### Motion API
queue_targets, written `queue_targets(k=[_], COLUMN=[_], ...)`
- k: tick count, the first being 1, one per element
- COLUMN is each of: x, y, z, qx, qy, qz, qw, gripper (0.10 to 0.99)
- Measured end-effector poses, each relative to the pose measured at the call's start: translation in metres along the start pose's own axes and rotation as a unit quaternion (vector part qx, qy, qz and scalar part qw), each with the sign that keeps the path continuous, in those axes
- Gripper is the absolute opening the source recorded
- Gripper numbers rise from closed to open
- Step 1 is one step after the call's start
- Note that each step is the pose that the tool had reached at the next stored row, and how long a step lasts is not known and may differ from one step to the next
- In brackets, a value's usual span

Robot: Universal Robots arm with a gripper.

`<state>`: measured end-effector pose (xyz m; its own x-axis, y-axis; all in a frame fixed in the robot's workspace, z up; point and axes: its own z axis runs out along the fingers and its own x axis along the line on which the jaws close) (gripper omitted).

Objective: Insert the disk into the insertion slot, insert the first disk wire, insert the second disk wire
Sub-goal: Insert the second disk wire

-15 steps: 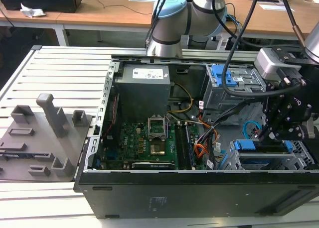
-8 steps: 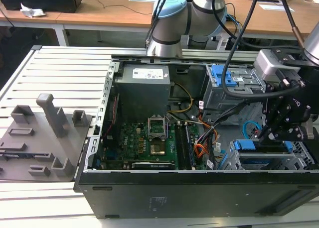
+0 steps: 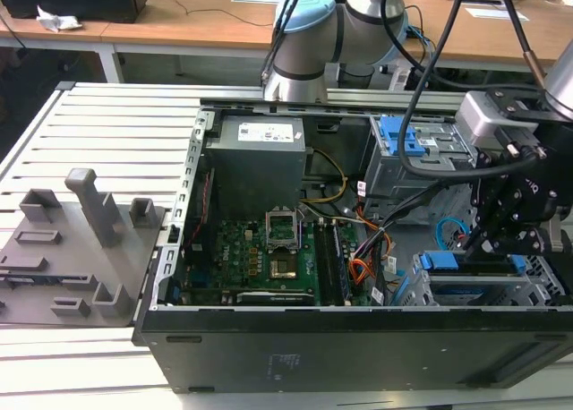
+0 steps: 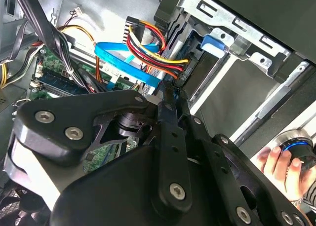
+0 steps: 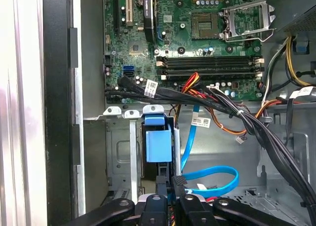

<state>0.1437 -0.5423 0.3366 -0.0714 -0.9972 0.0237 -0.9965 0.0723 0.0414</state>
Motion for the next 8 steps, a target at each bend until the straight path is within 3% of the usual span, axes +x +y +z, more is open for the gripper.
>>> queue_targets(k=[4,5,6,8], x=[-0.0001,-0.0001,0.0,0.0002], y=[0.0,0.0,0.0,0.0003], z=[0.0011,0.001,0.0003,-0.0066], qx=[-0.0001,-0.0001,0.0,0.0], qy=[-0.0008,-0.0006,-0.0002,-0.0005], qz=[0.0,0.0,0.0,0.0], qw=[1.0,1.0,1.0,1.0], gripper=[0.173,0.235,0.235,0.235])
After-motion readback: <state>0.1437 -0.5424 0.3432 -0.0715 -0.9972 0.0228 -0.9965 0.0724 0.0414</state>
